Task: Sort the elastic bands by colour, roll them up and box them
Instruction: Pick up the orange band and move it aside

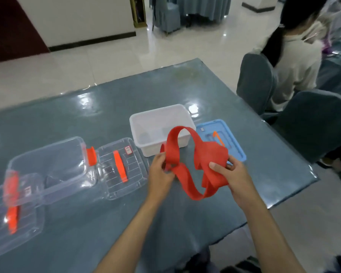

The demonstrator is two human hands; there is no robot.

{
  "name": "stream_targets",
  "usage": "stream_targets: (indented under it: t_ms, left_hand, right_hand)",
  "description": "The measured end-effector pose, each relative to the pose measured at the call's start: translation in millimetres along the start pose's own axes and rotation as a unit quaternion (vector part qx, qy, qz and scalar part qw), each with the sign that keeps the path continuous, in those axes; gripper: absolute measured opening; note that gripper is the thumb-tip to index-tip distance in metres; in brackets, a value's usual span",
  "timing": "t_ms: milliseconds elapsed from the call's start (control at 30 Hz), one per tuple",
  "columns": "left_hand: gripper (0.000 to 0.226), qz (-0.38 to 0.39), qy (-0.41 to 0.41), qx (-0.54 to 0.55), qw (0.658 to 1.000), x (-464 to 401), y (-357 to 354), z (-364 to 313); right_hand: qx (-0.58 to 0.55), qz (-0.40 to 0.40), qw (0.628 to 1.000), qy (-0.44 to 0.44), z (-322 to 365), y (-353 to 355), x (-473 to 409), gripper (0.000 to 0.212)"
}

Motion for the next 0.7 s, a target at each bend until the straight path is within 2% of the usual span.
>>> stream_targets:
  t_ms: [67, 133, 267, 367, 433, 533, 633, 700]
  left_hand:
    - [0.037, 0.048, -0.059, -0.083, 0.994, -2, -15, 10]
    - [0.039, 0.104, -0.068, -0.160, 0.979, 4, -31, 25]
    - [0.038, 0.176, 0.036, -0.272, 0.945, 38, -49, 62]
    - [0.035, 0.173, 0.085, -0.333, 0.923, 68, -55, 79]
    - [0.039, 0.161, 0.109, -0.367, 0.910, 87, -58, 83]
    - [0.053, 0.157, 0.131, -0.405, 0.891, 108, -63, 83]
    - [0.054, 0.136, 0.155, -0.404, 0.891, 118, -66, 76]
    - [0.048, 0.119, 0.167, -0.410, 0.888, 122, -65, 71]
  right_hand:
    - [0.017, 0.023, 0.999, -0.027, -21, 11, -19, 0.045]
    - [0.044, 0.050, 0.996, -0.051, -43, 18, -34, 0.043]
    - [0.113, 0.109, 0.986, -0.059, -90, 25, -50, 0.036]
    - [0.187, 0.151, 0.969, -0.062, -122, 29, -54, 0.037]
    - [0.259, 0.187, 0.944, -0.082, -138, 31, -52, 0.043]
    - [0.384, 0.250, 0.884, -0.087, -145, 28, -48, 0.072]
    - [0.524, 0.233, 0.819, 0.007, -134, 21, -50, 0.074]
    - [0.558, 0.228, 0.795, 0.070, -122, 16, -51, 0.069]
Point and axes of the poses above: each hand's wrist, its own x-axis away from the middle knuckle, its own y-axis out of the back of the hand, z = x × y, the point moved 3 cm from there along -x, towards the middle knuckle, and after that the axes turned 5 degrees about y, right-handed, at the moved point
